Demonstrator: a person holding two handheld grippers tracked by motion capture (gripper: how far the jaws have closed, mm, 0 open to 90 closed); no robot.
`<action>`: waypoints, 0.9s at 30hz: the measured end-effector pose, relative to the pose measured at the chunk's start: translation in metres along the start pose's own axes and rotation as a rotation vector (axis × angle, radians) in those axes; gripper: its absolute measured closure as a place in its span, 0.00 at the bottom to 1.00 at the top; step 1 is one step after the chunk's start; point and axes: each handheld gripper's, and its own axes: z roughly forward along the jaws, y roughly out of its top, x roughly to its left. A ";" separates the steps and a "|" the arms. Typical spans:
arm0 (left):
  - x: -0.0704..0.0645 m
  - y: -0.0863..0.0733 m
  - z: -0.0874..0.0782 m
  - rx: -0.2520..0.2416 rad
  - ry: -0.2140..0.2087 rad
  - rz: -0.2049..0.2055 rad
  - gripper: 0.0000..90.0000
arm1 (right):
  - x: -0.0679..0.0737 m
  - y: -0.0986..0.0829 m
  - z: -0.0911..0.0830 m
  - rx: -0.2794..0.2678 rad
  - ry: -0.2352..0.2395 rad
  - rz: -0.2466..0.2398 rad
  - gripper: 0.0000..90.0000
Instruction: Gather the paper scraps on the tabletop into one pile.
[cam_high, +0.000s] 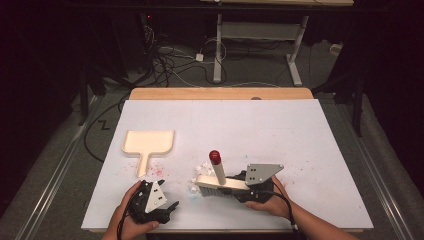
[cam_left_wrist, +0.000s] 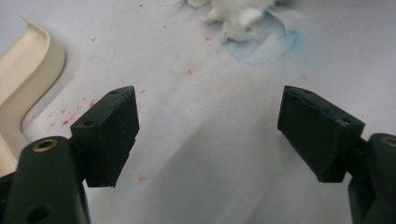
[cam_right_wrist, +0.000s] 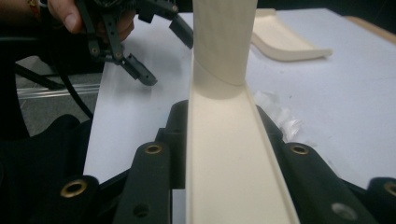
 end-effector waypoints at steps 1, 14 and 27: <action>0.000 0.000 0.000 0.000 0.000 -0.001 0.22 | 0.000 0.002 -0.003 -0.009 -0.007 0.006 0.76; -0.001 -0.001 -0.001 0.003 0.000 0.001 0.22 | 0.007 0.009 -0.071 -0.065 -0.078 0.040 0.75; -0.003 0.003 0.001 0.008 -0.006 0.014 0.22 | 0.007 -0.035 -0.091 0.077 -0.181 0.112 0.76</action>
